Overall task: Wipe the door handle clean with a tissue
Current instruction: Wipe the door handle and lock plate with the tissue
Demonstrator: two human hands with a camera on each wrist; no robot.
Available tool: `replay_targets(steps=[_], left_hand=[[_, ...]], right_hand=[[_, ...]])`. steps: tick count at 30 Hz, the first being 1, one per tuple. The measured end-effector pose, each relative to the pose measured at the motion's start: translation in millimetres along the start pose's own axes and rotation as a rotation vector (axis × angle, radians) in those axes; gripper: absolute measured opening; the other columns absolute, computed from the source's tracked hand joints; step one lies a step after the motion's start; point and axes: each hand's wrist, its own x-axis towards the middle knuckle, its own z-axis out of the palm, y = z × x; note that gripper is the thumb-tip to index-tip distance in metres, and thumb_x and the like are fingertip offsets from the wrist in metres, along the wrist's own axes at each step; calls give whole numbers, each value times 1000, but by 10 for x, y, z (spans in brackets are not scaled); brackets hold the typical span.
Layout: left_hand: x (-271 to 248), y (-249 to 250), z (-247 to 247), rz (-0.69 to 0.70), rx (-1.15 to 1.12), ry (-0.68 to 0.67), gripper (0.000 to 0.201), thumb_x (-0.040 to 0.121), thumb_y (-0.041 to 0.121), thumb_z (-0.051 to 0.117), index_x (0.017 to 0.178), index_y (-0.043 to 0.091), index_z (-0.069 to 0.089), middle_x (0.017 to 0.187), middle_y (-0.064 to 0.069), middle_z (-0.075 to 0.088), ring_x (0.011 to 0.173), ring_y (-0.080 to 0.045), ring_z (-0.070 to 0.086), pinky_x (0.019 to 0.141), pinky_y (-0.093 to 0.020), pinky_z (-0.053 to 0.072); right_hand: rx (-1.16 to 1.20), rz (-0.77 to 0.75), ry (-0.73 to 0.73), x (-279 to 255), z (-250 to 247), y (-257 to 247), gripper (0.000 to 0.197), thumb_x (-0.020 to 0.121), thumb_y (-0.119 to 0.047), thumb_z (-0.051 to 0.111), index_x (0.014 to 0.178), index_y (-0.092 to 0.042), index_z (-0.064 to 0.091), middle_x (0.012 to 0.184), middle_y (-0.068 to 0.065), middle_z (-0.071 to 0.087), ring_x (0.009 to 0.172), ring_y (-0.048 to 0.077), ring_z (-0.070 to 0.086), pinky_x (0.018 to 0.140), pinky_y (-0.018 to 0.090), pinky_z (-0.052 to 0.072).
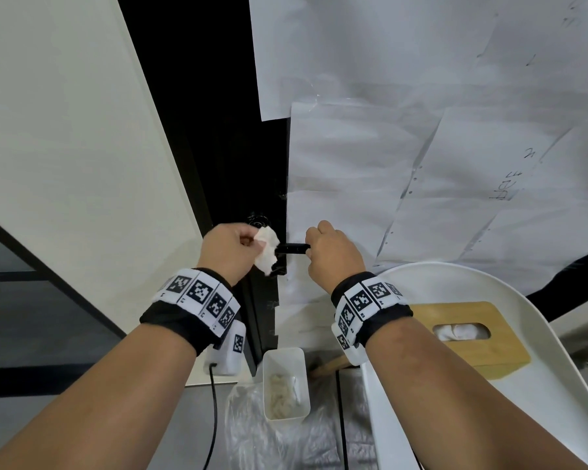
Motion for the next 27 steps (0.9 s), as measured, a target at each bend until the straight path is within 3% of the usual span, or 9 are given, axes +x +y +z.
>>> replay_targets(steps=[2, 4, 6, 10, 14, 19, 23, 25, 27], left_hand=[[27, 61, -31, 128, 133, 142, 10, 85, 16, 67, 92, 23, 71, 73, 11, 63, 69, -3, 59, 67, -12, 45], [68, 52, 25, 198, 219, 214, 9, 85, 18, 67, 92, 19, 72, 80, 4, 65, 74, -12, 62, 70, -24, 52], [95, 5, 150, 258, 338, 185, 11, 87, 21, 64, 92, 16, 73, 88, -3, 64, 78, -20, 62, 73, -35, 55], [120, -4, 348, 325, 518, 78, 20, 94, 19, 56, 102, 9, 72, 102, -12, 60, 85, -26, 62, 72, -29, 48], [123, 28, 373, 347, 475, 18, 23, 96, 19, 54, 108, 11, 72, 106, -11, 59, 92, -27, 61, 81, -34, 50], [19, -45, 269, 259, 227, -132, 14, 90, 19, 63, 97, 21, 75, 95, 3, 65, 87, -13, 61, 82, -28, 51], [-29, -205, 90, 82, 110, 112, 15, 94, 14, 47, 99, 14, 61, 81, -4, 64, 71, -18, 59, 65, -29, 48], [-4, -333, 53, -24, 83, 189, 15, 96, 17, 44, 98, 11, 57, 78, -5, 62, 69, -21, 60, 66, -36, 52], [21, -447, 55, -109, 107, 175, 19, 95, 22, 44, 95, 9, 58, 78, -6, 63, 70, -25, 63, 69, -41, 56]], right_hand=[[1, -1, 3, 0, 3, 2, 12, 86, -4, 50, 97, -8, 52, 103, 10, 49, 81, 27, 49, 63, 34, 35], [2, -2, 3, -3, 1, -1, 12, 86, -3, 49, 97, -8, 52, 103, 10, 49, 82, 28, 50, 64, 34, 36], [3, -8, 3, -5, -5, -4, 12, 86, -3, 49, 98, -7, 52, 103, 11, 49, 83, 28, 50, 64, 34, 36], [-4, -12, 5, -2, -7, -4, 12, 86, -4, 49, 97, -8, 51, 103, 11, 50, 84, 29, 51, 63, 35, 38], [1, -3, -1, 6, -16, -14, 12, 86, -5, 50, 98, -8, 51, 104, 11, 50, 85, 30, 51, 65, 35, 40], [12, 0, -8, 7, -26, -1, 12, 86, -5, 52, 97, -8, 51, 103, 10, 49, 85, 30, 51, 64, 35, 36], [31, 0, -6, 11, -13, 6, 11, 85, -3, 50, 96, -8, 52, 103, 10, 49, 82, 28, 51, 63, 34, 35], [30, 4, -7, 4, -14, 3, 12, 85, -3, 50, 96, -8, 52, 103, 10, 49, 84, 29, 51, 64, 34, 37], [26, 6, -8, 1, -12, -4, 12, 85, -3, 50, 96, -8, 51, 104, 10, 49, 85, 29, 51, 64, 34, 38]])
